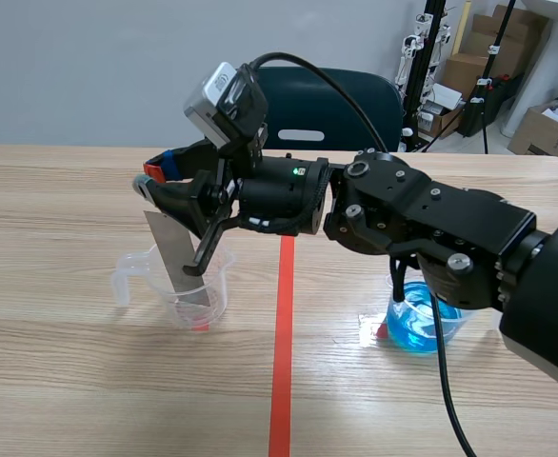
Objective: Do the redox reaction experiment. put the plate into the left beaker
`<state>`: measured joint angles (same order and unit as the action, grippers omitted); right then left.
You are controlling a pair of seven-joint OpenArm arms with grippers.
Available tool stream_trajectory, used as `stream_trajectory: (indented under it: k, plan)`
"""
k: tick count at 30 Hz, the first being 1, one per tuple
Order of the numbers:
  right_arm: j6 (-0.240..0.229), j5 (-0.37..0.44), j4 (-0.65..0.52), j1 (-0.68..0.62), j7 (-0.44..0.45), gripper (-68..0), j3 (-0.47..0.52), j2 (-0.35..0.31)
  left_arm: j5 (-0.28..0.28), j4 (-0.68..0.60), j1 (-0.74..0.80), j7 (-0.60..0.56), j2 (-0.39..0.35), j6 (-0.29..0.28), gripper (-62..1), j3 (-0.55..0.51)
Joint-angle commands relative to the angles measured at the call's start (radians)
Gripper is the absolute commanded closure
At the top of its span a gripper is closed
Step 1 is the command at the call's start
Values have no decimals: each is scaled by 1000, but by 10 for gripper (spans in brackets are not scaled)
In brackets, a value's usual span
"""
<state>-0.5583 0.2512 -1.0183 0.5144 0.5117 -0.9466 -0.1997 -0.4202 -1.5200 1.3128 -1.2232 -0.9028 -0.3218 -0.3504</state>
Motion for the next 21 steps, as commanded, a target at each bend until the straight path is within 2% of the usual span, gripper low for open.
stream_trajectory:
  k: [1, 5, 9, 12, 21]
  plan:
    - [1, 6, -10, 15, 11, -213, 11, 9, -6, -11, -3, -14, 7, -3, -623, 0]
    - [1, 6, -10, 15, 11, -376, 11, 9, -6, -11, -3, -14, 7, -3, -623, 0]
    - [0, -2, -10, 15, 12, -596, 11, 8, -6, -11, -3, -14, 7, -3, -623, 0]
    - [0, -2, -10, 15, 32, -679, 11, 9, -6, -11, -3, -14, 7, -3, -623, 0]
    - [1, -2, -10, 15, 37, -679, 11, 9, -6, -11, -3, -14, 7, -3, -623, 0]
